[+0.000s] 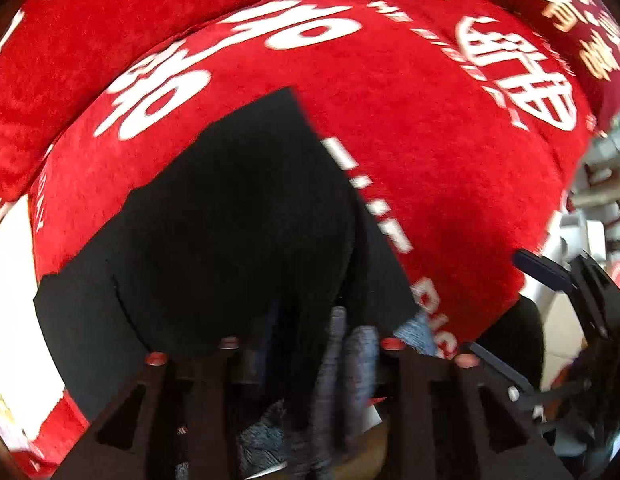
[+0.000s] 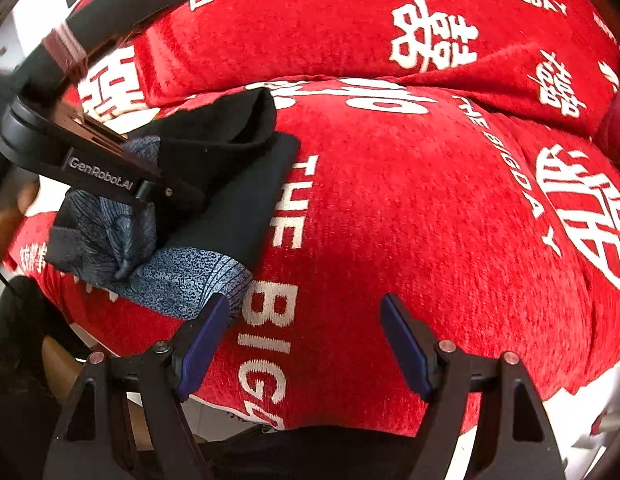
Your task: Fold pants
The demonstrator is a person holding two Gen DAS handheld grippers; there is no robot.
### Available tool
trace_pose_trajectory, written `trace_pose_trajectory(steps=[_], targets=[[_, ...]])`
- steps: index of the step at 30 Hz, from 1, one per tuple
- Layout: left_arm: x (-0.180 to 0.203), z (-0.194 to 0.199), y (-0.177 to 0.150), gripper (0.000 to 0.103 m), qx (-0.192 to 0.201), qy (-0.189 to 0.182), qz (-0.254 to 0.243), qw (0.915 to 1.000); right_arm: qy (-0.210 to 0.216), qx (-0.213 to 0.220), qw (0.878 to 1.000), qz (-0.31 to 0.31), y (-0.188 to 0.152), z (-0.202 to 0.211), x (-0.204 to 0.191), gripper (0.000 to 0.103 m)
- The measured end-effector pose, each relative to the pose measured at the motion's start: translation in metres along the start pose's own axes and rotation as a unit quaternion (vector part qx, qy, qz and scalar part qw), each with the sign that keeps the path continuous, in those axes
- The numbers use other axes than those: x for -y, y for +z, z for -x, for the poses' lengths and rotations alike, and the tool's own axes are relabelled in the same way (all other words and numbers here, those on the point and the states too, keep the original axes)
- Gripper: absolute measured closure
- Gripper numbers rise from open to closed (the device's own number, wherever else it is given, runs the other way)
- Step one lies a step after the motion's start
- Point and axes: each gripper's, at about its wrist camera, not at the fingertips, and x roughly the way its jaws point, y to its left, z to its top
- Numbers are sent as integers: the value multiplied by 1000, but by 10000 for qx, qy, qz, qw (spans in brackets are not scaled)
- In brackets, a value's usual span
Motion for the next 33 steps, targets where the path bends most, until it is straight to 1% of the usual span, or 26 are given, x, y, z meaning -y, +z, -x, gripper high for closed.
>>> trace_pose_trajectory(steps=[1,3,5,6,7,8,9,10,12,13,14,15,16,18,19,20,21,23,24,25,26,27,28,29,31,33], targets=[[4,10,-3,41,102,-71,-134,9998,49,29,10000,-24,-1,3,1,22],[9,37,-10,40,447,-92,-305,9985,58,59,10000,-20,-1,8,0,21],[7,65,-18,39,703,-365,-313,9964,-3,69,10000,-9,1,10,0,21],[3,77,-21,33,875,-461,-281,9947,-23,69,10000,-14,2,11,0,21],[-4,90,-27,8,1101,-455,-194,9927,-37,77,10000,-35,4,12,-1,21],[-13,97,-31,0,1307,-348,-63,9908,-50,89,9999,-53,7,15,-2,21],[-27,100,-39,0,1509,-92,105,9884,-76,128,9999,-63,10,18,-3,21],[-36,97,-45,0,1517,127,199,9881,-64,228,9997,-68,14,24,-7,21],[-64,77,-58,0,1353,595,550,9875,178,557,9983,21,21,38,-18,21],[-75,67,-63,0,1233,727,740,9869,287,640,9975,73,25,40,-25,20],[-89,57,-69,0,1116,782,965,9860,426,654,9969,122,28,38,-32,20],[-106,44,-78,0,1015,743,1299,9835,635,609,9959,190,30,34,-42,20],[-117,38,-84,0,974,715,1521,9810,824,566,9946,273,32,28,-51,20],[-138,24,-98,0,905,663,2002,9733,1109,564,9912,442,31,19,-68,20],[-148,18,-105,0,894,545,2258,9685,1300,552,9886,516,30,14,-77,20],[-157,10,-111,0,892,306,2473,9643,1408,522,9870,569,28,7,-81,20],[-161,4,-114,0,867,149,2571,9624,1379,362,9879,604,25,-7,-84,20],[-165,-7,-118,0,786,-130,2638,9613,1014,-294,9938,356,20,-41,-78,20],[-165,-6,-118,0,806,-125,2641,9611,1082,-367,9933,191,18,-45,-74,20],[-165,0,-118,0,883,-59,2631,9607,1198,-232,9925,109,20,-35,-72,20],[-164,7,-117,0,999,15,2604,9603,1247,-197,9920,78,24,-26,-71,20],[-166,16,-115,0,1180,29,2583,9588,1213,-107,9925,94,29,-16,-71,20],[-171,23,-110,0,1367,21,2607,9557,1150,113,9931,183,37,-4,-71,20],[-177,28,-105,0,1470,34,2673,9523,1116,298,9929,267,45,5,-71,20],[-192,34,-92,0,1500,126,2877,9458,1066,570,9918,422,72,12,-75,19],[-206,31,-79,0,1439,369,3083,9396,1063,627,9909,533,105,1,-82,19]])
